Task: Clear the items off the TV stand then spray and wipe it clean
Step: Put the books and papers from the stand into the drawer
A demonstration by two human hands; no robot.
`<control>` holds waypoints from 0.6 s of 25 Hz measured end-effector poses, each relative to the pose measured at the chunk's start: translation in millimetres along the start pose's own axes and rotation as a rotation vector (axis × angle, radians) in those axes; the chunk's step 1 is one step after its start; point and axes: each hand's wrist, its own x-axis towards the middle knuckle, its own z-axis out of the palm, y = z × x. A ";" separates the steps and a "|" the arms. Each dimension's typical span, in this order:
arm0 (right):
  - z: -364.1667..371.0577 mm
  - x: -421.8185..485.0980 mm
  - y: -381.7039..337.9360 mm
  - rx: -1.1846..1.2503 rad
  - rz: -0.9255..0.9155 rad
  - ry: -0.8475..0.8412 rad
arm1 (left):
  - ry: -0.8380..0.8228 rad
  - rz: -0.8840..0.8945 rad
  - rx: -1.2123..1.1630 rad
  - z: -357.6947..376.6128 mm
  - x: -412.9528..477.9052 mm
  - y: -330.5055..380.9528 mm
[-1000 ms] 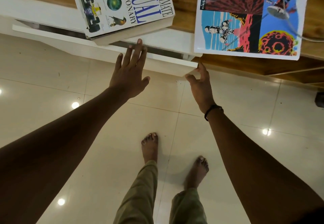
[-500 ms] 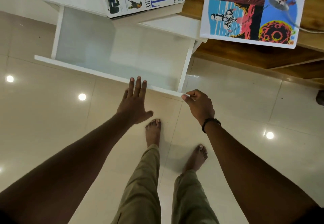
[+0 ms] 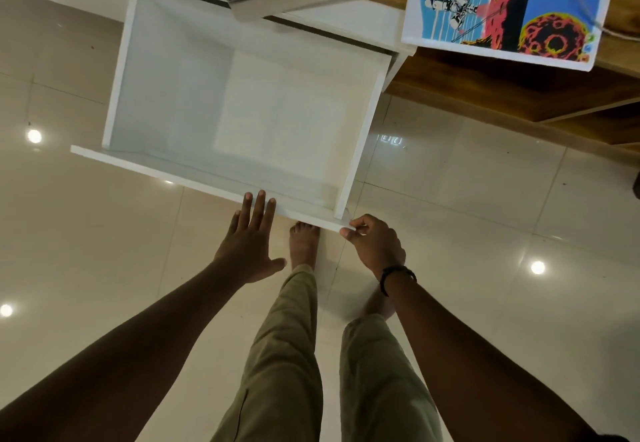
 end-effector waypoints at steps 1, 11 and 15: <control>3.8 -3.1 1.1 0.002 0.005 0.010 | 0.000 -0.002 -0.002 1.4 -1.7 -0.1; 5.6 -6.6 -1.6 0.004 0.026 0.018 | 0.031 0.001 0.010 5.9 -1.4 -2.1; -1.2 -11.1 -19.5 0.009 0.004 0.020 | 0.087 0.010 0.032 -4.5 -2.2 -4.5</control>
